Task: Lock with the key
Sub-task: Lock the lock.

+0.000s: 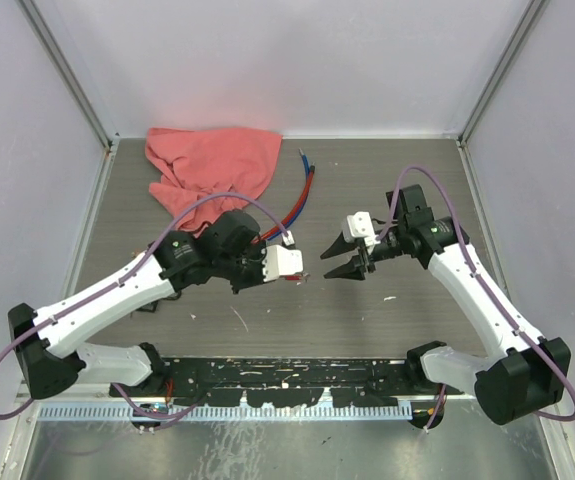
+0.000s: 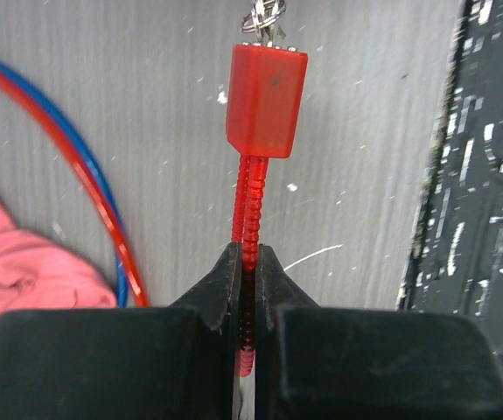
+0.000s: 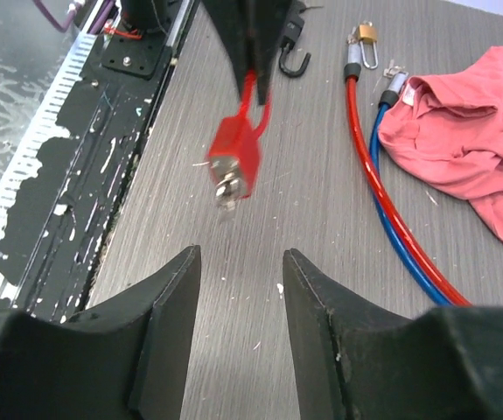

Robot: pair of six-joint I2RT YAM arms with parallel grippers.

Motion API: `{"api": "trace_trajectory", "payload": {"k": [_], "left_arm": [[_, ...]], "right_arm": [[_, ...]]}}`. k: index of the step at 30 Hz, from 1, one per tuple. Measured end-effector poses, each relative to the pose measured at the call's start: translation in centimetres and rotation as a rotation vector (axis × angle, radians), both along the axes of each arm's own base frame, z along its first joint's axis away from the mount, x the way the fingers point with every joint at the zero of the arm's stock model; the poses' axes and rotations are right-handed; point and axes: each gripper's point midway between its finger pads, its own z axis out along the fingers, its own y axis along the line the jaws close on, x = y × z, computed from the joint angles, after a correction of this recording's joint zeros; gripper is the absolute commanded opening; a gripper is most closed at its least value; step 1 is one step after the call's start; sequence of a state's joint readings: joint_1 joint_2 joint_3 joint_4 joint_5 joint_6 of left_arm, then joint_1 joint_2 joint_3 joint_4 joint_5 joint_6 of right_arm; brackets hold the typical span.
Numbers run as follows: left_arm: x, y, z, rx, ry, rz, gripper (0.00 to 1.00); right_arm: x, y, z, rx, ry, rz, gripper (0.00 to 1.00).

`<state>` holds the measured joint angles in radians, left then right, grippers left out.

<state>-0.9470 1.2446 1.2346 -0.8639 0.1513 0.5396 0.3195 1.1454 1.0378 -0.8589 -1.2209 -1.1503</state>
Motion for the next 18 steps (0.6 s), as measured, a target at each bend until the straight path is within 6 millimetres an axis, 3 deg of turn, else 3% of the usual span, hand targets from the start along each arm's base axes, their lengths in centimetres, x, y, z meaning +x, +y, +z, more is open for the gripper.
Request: {"api": "trace_trajectory", "payload": {"k": [8, 18], "left_arm": [[-2.1, -1.9, -1.5, -0.088, 0.170, -0.033, 0.00], [-2.1, -2.7, -1.5, -0.169, 0.262, 0.002, 0.00]], "right_arm": [[0.0, 1.0, 0.1, 0.031, 0.041, 0.006, 0.48], [-1.5, 1.6, -0.8, 0.013, 0.102, 0.039, 0.50]]}}
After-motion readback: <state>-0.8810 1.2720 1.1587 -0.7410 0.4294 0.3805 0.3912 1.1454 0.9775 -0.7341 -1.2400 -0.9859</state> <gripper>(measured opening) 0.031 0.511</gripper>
